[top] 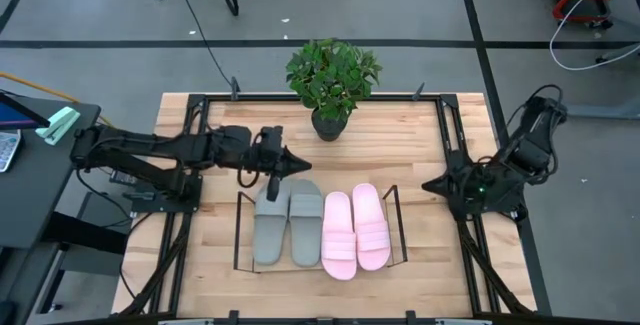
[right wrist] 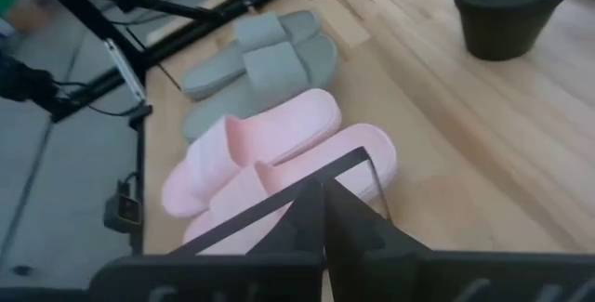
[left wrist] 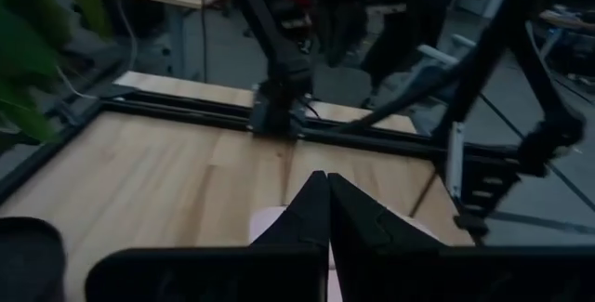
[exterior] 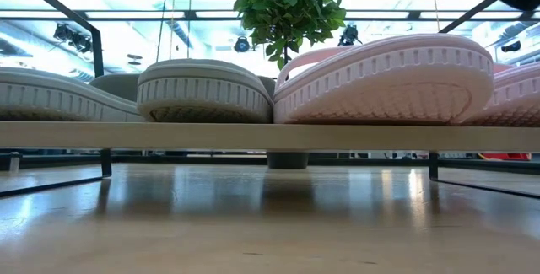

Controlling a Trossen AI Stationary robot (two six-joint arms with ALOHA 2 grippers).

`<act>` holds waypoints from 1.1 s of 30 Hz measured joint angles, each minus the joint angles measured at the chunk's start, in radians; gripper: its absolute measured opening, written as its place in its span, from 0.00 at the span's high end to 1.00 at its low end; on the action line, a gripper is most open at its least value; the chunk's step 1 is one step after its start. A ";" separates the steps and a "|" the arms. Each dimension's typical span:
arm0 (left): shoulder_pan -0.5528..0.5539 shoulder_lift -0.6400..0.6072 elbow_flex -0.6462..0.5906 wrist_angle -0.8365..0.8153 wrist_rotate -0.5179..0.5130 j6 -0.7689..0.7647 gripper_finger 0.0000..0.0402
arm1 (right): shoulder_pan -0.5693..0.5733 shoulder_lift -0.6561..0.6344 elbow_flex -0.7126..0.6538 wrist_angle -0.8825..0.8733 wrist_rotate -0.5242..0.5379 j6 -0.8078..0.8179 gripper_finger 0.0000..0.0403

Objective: Pick and place slides into the shelf
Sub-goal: Return to Home Position

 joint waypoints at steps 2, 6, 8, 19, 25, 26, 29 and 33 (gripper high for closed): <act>0.000 -0.001 0.000 0.006 -0.018 0.001 0.99 | 0.015 -0.016 -0.023 0.016 0.010 0.019 1.00; -0.009 -0.001 0.000 0.002 -0.027 0.011 0.98 | 0.022 -0.018 -0.033 0.018 0.014 0.031 1.00; -0.019 -0.001 -0.002 0.006 -0.034 0.022 0.99 | 0.021 -0.017 -0.030 0.019 0.015 0.031 1.00; 0.019 -0.198 -0.419 0.503 -0.037 -0.057 0.99 | 0.021 -0.014 -0.028 0.029 0.052 0.138 1.00; 0.054 -0.402 -0.565 0.513 -0.057 -0.060 0.99 | 0.020 -0.014 -0.028 0.029 0.068 0.189 1.00; 0.056 -0.436 -0.588 0.513 -0.067 -0.060 0.99 | 0.020 -0.014 -0.028 0.029 0.068 0.189 1.00; 0.057 -0.519 -0.653 0.514 -0.081 -0.060 0.99 | 0.020 -0.013 -0.028 0.028 0.074 0.188 1.00; 0.057 -0.611 -0.745 0.556 -0.083 -0.066 0.99 | 0.020 -0.011 -0.028 0.029 0.084 0.158 1.00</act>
